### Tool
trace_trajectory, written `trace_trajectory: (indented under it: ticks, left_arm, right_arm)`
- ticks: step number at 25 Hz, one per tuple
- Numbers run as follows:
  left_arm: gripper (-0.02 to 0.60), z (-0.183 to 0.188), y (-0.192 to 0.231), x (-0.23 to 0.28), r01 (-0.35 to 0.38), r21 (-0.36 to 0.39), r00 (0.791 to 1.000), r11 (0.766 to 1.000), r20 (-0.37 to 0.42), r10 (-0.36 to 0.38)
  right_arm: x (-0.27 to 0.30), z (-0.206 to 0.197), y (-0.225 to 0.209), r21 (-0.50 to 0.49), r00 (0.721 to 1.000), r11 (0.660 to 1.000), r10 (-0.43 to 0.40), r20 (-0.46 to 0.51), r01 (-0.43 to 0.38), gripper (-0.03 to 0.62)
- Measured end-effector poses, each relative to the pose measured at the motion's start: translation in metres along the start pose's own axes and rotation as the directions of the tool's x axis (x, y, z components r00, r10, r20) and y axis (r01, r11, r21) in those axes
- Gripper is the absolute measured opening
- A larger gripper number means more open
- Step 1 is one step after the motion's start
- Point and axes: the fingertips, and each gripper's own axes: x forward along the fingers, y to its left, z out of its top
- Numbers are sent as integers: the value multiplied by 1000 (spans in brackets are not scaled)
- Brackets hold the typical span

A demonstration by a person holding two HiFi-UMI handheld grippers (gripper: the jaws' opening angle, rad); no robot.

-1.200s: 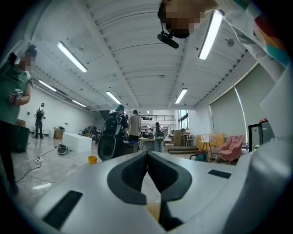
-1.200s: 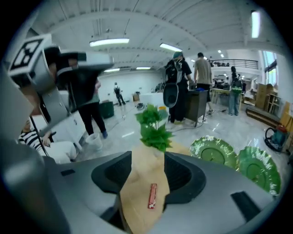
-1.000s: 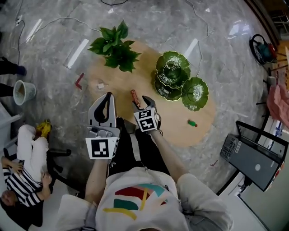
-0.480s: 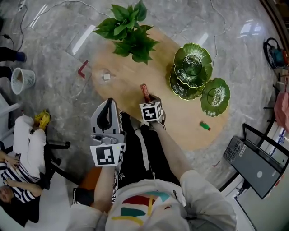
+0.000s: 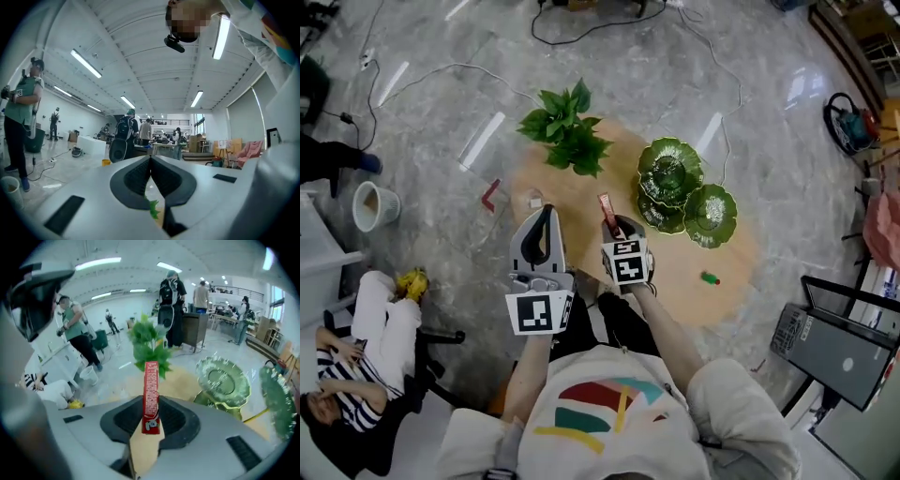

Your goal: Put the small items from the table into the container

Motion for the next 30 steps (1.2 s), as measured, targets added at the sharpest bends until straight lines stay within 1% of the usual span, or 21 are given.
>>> trace_trajectory:
  ticks: [2, 3, 5, 7, 10, 13, 16, 18, 20, 22, 24, 27, 30]
  left_arm:
    - [8, 27, -17, 2, 26, -3, 999, 1000, 23, -25]
    - [8, 39, -25, 4, 43, -1, 998, 999, 37, -43]
    - [8, 61, -39, 14, 88, 12, 993, 996, 73, -88]
    - [8, 77, -52, 24, 126, 26, 986, 992, 107, -128]
    - [8, 94, -71, 33, 180, 43, 973, 983, 140, -184]
    - [8, 99, -85, 36, 218, 52, 963, 975, 154, -224]
    - [8, 98, -92, 39, 237, 54, 958, 970, 151, -243]
    - [8, 96, -93, 43, 243, 50, 958, 969, 147, -247]
    - [8, 96, -92, 47, 244, 46, 958, 969, 145, -248]
    - [8, 95, -90, 52, 246, 48, 958, 968, 141, -250]
    - [8, 92, -86, 57, 246, 46, 960, 968, 130, -250]
    - [8, 81, -79, 60, 239, 41, 966, 970, 96, -242]
    - [8, 66, -70, 61, 231, 48, 971, 972, 48, -233]
  right_arm:
    - [-49, 36, -8, 51, 995, 999, -22, 95, 17, 110]
    - [-72, 54, -13, 77, 988, 997, -38, 148, 27, 110]
    - [-111, 90, -24, 127, 963, 991, -76, 258, 44, 110]
    - [-143, 114, -32, 175, 934, 984, -102, 343, 44, 110]
    - [-185, 127, -40, 243, 892, 970, -139, 431, 34, 110]
    - [-215, 124, -43, 266, 866, 963, -173, 469, 49, 110]
    - [-232, 119, -45, 258, 852, 963, -201, 483, 81, 110]
    - [-234, 121, -49, 263, 846, 960, -217, 488, 94, 110]
    - [-225, 126, -58, 285, 845, 954, -230, 484, 96, 110]
    - [-204, 132, -76, 330, 849, 938, -256, 463, 103, 110]
    - [-174, 136, -100, 380, 858, 915, -299, 418, 134, 110]
    - [-118, 134, -141, 444, 881, 875, -355, 314, 194, 110]
    - [-68, 127, -177, 547, 906, 810, -373, 201, 212, 110]
